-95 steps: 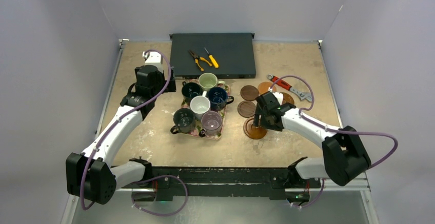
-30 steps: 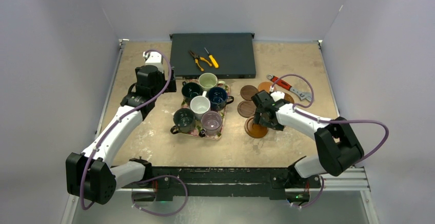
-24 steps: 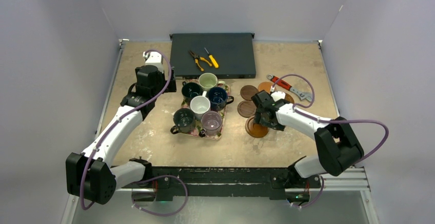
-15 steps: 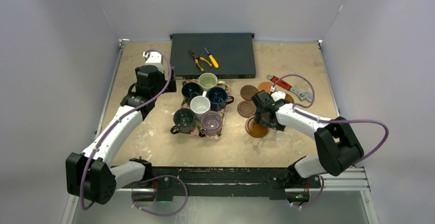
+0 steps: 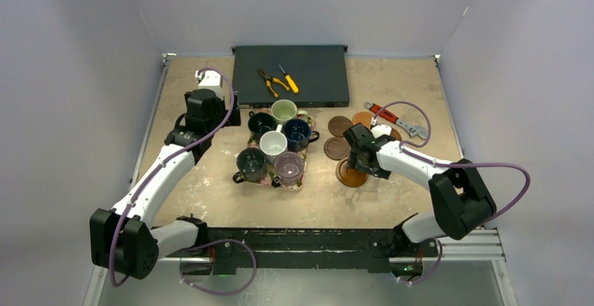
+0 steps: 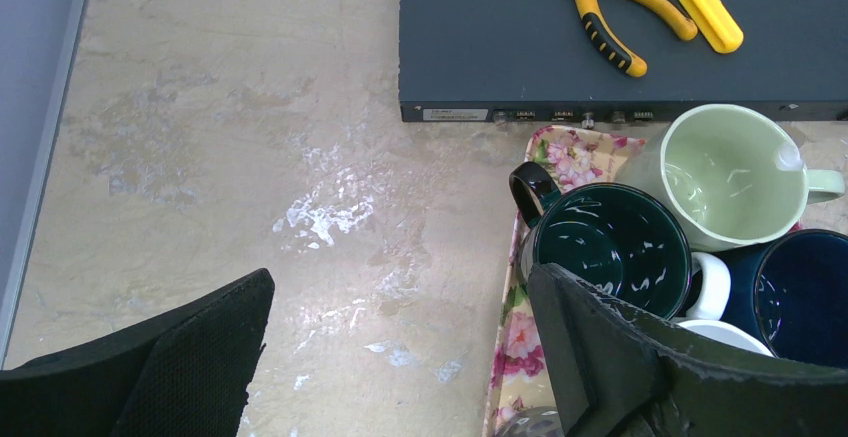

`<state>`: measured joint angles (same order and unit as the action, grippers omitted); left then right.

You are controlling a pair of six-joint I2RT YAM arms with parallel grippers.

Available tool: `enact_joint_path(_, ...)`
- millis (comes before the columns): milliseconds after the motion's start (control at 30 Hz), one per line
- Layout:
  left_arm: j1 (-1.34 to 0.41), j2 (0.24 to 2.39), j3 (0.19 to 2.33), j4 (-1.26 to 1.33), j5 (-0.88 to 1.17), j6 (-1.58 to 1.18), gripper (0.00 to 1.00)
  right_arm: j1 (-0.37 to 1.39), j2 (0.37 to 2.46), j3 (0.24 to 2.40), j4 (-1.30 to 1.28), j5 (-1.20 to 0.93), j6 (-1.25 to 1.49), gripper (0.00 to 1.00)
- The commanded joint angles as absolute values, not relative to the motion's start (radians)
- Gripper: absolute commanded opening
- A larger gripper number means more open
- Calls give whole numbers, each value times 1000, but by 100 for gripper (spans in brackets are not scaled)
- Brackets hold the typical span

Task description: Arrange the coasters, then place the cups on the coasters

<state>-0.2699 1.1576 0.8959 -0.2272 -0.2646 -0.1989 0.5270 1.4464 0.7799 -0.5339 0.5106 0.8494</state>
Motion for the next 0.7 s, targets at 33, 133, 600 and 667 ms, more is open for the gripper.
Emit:
enact_joint_path(33,-275,1154,933,-220,-261,-209,99,517,1447,800,-568,558,873,91)
enact_joint_path(133,-275,1154,933,-221,-261,-209,99,517,1441,799,-564,556,870,91)
enact_joint_path(600,-275,1139,929,-217,-271,-209,99,517,1251,813,-485,454,764,93)
enact_joint_path(667,-275,1135,928,-216,-272,-209,99,517,1226,832,-497,437,755,93)
